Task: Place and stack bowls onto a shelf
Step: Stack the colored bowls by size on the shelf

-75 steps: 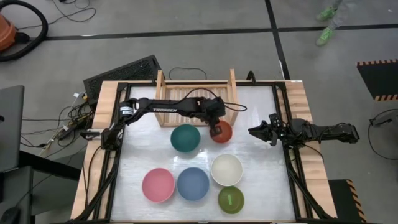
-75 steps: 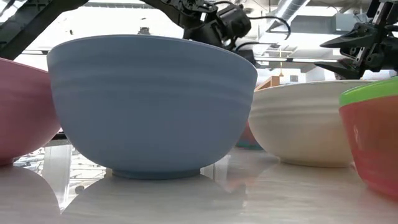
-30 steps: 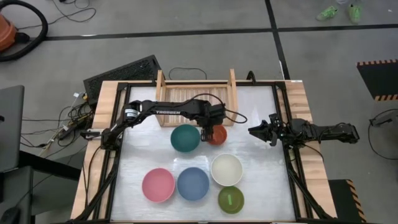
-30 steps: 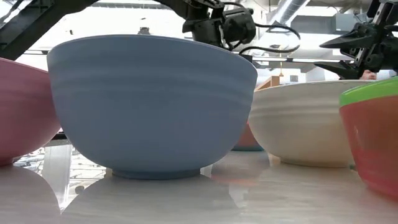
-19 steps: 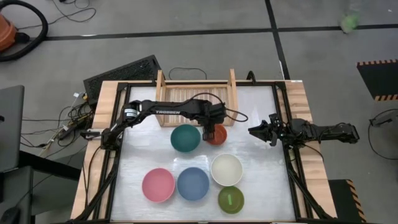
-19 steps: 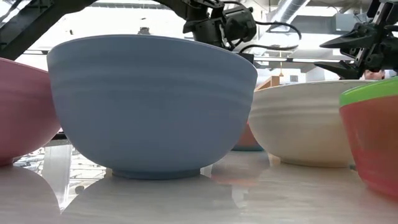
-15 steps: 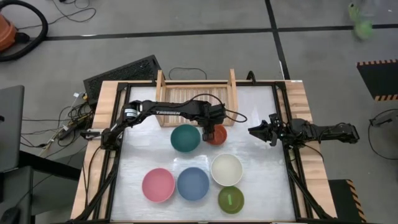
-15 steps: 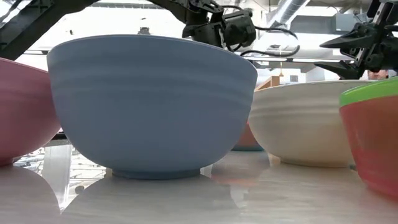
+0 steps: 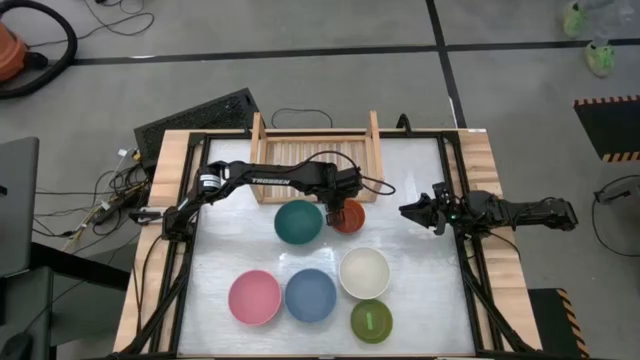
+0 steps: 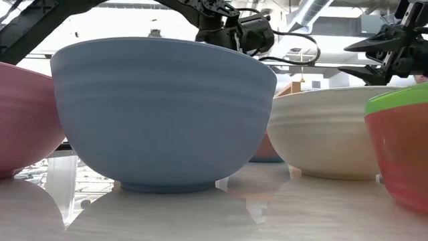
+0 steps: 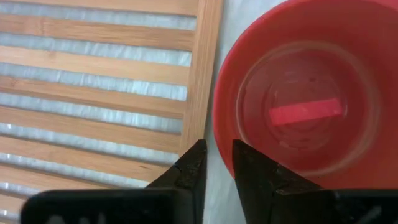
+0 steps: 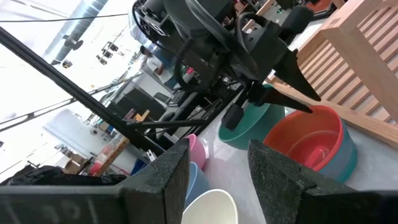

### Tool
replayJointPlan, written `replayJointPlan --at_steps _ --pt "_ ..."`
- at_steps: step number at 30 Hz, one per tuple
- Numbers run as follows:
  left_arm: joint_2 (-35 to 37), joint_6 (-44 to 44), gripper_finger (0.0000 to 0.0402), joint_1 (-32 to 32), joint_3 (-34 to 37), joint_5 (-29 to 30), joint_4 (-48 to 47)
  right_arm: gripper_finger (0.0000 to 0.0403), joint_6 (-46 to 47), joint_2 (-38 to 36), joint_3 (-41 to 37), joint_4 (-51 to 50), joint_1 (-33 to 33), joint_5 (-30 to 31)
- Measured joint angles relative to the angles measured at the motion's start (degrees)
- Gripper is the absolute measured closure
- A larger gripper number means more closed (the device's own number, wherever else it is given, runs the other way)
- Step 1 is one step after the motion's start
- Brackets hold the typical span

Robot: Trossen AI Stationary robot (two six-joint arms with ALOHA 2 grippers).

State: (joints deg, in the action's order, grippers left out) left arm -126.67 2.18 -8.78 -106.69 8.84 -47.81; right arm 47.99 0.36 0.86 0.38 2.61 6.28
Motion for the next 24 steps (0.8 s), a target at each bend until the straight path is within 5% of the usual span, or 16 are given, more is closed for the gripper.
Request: replayJointPlan --at_steps 24 --pt "0.02 -0.41 0.0401 -1.26 0.09 -3.88 -1.58 0.0214 0.17 0.0 0.0 0.01 0.0 -0.02"
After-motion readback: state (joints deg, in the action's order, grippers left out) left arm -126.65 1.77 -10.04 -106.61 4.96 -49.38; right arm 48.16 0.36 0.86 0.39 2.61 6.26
